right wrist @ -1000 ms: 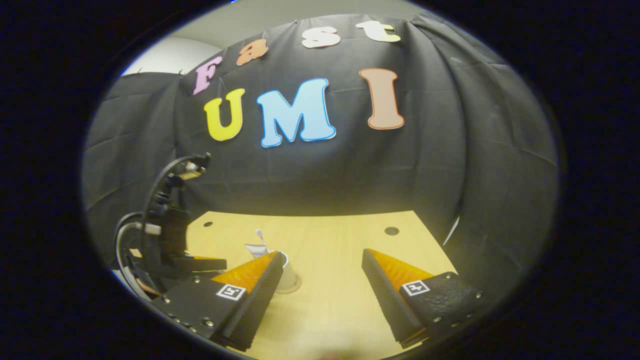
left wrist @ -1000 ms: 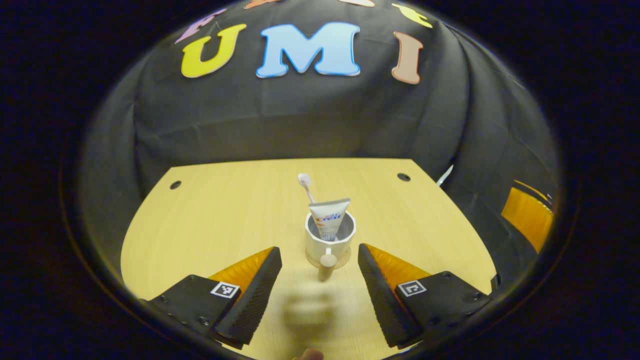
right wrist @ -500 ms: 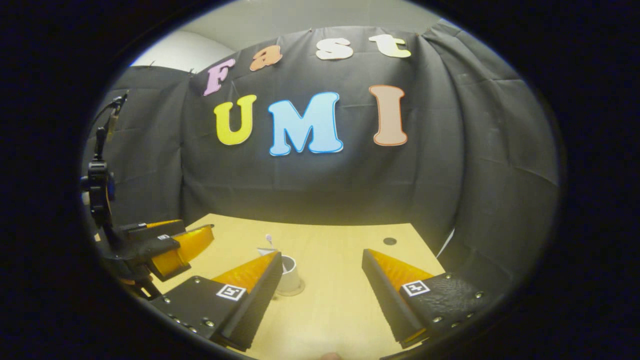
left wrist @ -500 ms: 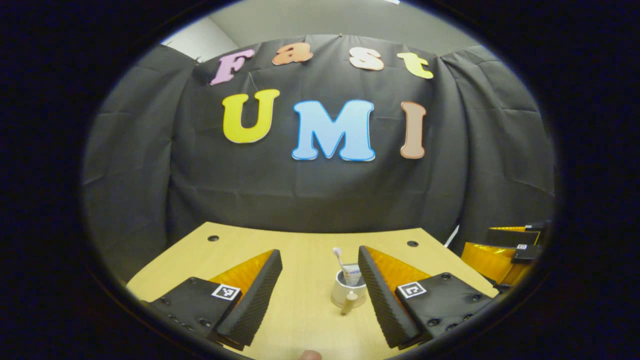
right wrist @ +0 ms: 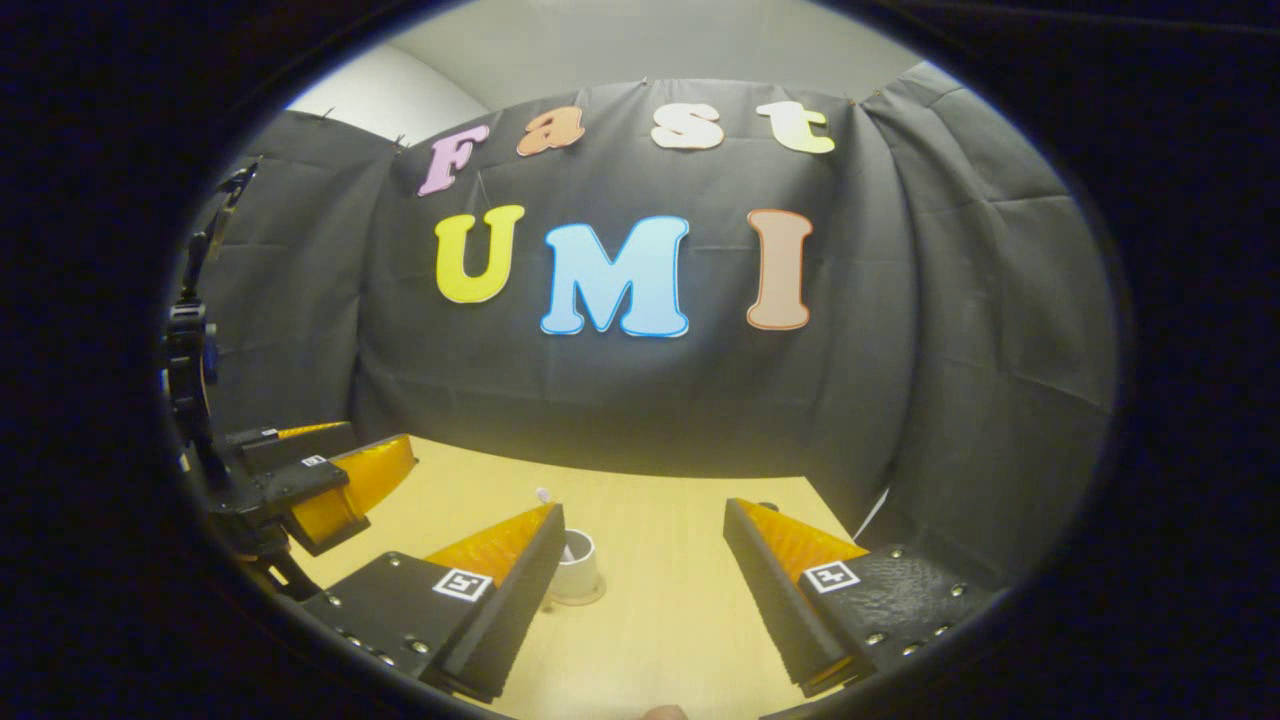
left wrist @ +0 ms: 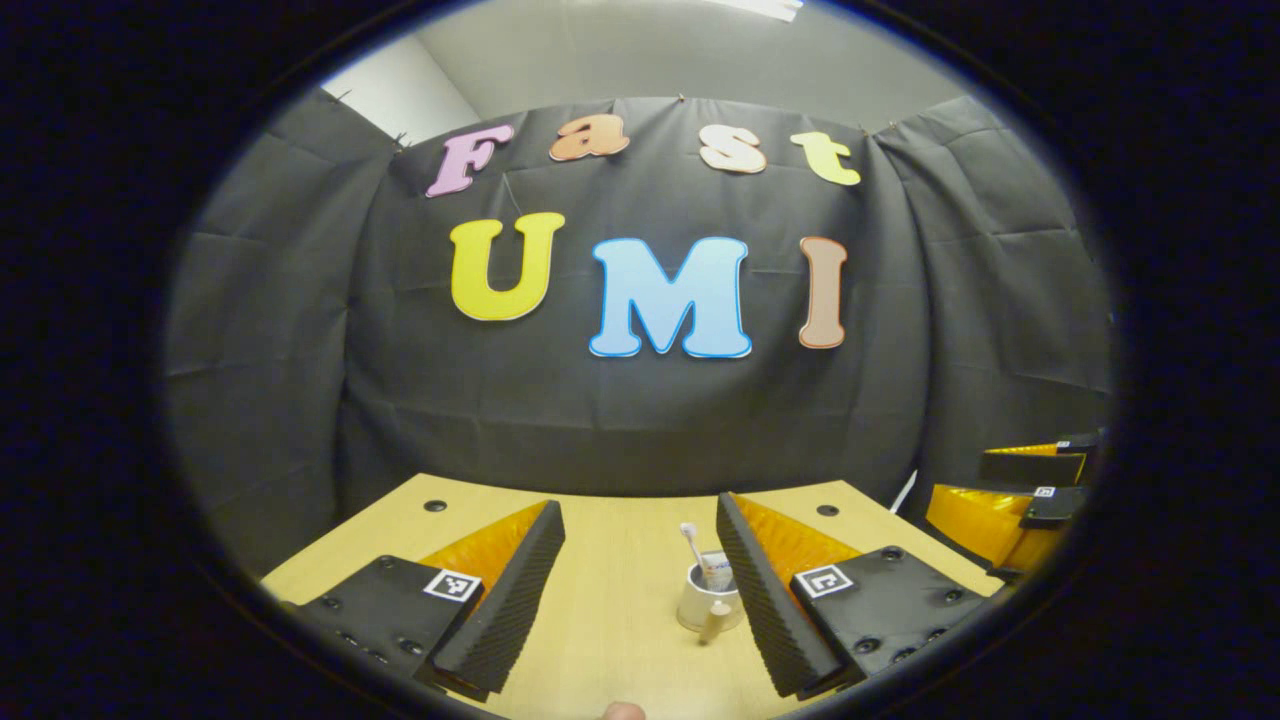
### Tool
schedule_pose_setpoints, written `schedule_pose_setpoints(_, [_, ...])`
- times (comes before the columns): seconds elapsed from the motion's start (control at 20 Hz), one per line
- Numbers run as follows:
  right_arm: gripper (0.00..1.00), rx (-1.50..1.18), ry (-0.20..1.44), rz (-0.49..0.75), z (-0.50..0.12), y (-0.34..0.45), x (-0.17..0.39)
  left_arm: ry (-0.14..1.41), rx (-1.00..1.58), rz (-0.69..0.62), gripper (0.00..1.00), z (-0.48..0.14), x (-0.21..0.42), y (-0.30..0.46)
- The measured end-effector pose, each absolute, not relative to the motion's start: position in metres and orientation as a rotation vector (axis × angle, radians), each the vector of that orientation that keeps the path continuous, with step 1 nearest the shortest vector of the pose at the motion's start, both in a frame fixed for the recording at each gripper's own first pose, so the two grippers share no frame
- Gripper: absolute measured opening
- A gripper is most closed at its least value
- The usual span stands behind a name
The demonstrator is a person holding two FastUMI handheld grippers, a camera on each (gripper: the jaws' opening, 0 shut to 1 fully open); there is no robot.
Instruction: Put the toothbrush and toothpaste on the desktop into the cup, then pick up the cup and place it on the coaster on the desktop.
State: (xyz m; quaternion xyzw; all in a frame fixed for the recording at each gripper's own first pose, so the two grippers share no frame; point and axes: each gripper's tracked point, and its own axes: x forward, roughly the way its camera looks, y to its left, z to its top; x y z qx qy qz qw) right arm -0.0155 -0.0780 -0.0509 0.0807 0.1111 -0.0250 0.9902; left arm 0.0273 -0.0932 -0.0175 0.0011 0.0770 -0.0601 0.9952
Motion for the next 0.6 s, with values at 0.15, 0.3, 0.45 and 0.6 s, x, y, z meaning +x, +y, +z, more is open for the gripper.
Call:
schedule_pose_setpoints(0.15, [0.97,0.173,0.215,-0.068,-0.043,-0.076,-0.014,0.138,0.021,-0.129,0.98,-0.012,0.029,-0.084])
schedule_pose_setpoints(0.3, [0.97,0.194,0.196,-0.087,-0.032,-0.075,-0.013,0.123,0.037,-0.142,0.98,-0.01,0.031,-0.075])
schedule_pose_setpoints(0.45, [0.97,0.184,0.182,-0.103,-0.025,-0.077,-0.017,0.12,0.038,-0.149,0.96,-0.005,0.029,-0.076])
schedule_pose_setpoints(0.6, [0.97,0.164,0.159,-0.106,-0.018,-0.082,-0.024,0.114,0.036,-0.142,0.99,-0.001,0.025,-0.08])
